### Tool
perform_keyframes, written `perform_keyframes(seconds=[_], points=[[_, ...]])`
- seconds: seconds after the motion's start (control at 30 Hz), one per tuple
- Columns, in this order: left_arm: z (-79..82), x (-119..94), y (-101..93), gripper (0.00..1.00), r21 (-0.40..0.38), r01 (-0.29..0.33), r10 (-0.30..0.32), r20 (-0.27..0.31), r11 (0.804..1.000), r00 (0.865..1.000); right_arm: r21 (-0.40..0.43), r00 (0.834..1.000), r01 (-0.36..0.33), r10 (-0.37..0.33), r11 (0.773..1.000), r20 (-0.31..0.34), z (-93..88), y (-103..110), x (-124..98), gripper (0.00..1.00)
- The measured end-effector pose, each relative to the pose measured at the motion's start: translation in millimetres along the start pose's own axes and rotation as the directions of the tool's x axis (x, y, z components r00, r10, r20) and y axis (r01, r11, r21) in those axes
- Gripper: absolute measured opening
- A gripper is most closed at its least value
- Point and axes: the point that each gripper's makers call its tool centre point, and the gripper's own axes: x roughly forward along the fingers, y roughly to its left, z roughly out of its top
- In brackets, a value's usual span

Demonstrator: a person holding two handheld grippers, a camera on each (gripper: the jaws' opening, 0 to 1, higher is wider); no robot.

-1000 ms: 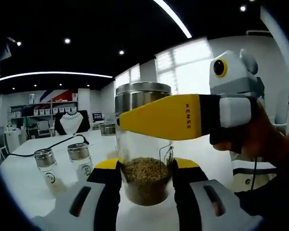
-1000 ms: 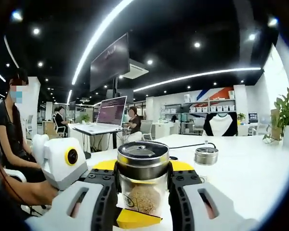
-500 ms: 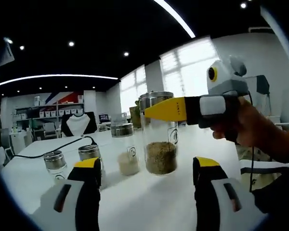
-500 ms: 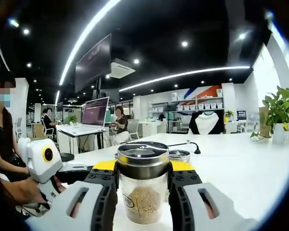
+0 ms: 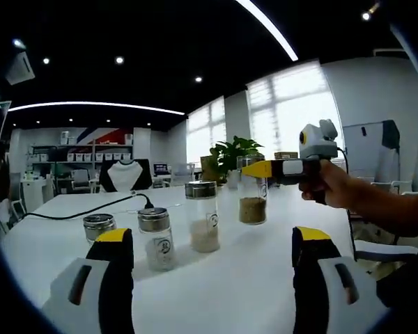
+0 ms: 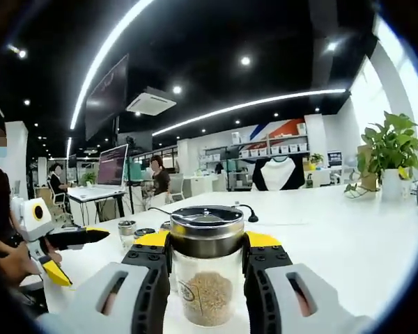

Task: Rotate the seasoning bottle until the label or dispensing opening points toward the visible target arrow and the bottle remains upright within the marked orientation range

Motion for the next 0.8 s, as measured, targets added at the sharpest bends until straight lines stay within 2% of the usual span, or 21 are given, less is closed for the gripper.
perform_keyframes(seconds=[0.17,0.27,0.37,0.5,0.6,0.63,0.8], points=[[-2.4,1,1.7,1.00,0.002,-0.006,0.006,-0.013,1.000,1.000,-0.045,0.999,0.013,-0.014,0.999,-0.030,-13.8,-18,12,0.38],[-3.6,2,0.0,1.00,-0.006,-0.002,0.002,-0.017,1.000,1.000,-0.049,0.998,-0.005,0.002,0.999,-0.059,-21.9,-19,17,0.38],[-5.2,3,-1.6,1.00,-0.008,0.002,-0.002,-0.023,1.000,1.000,-0.114,0.998,-0.014,0.007,0.993,-0.065,-27.0,-23,25,0.38],[-7.1,4,-3.2,1.00,-0.003,0.004,-0.005,-0.035,1.000,0.999,-0.122,0.996,-0.023,0.012,0.992,-0.088,-35.7,-27,30,0.38],[-7.3,4,-3.5,1.00,-0.001,0.005,-0.005,-0.036,1.000,0.999,-0.093,0.998,-0.036,0.030,0.995,-0.064,-36.7,-31,26,0.38],[-7.7,4,-3.5,1.00,-0.002,0.004,-0.004,-0.039,1.000,0.999,-0.058,0.998,-0.042,0.039,0.997,-0.050,-36.9,-31,25,0.38],[-8.2,5,-4.5,1.00,0.003,0.002,-0.002,-0.044,1.000,0.999,-0.075,0.998,-0.064,0.062,0.995,-0.027,-36.1,-33,25,0.38]])
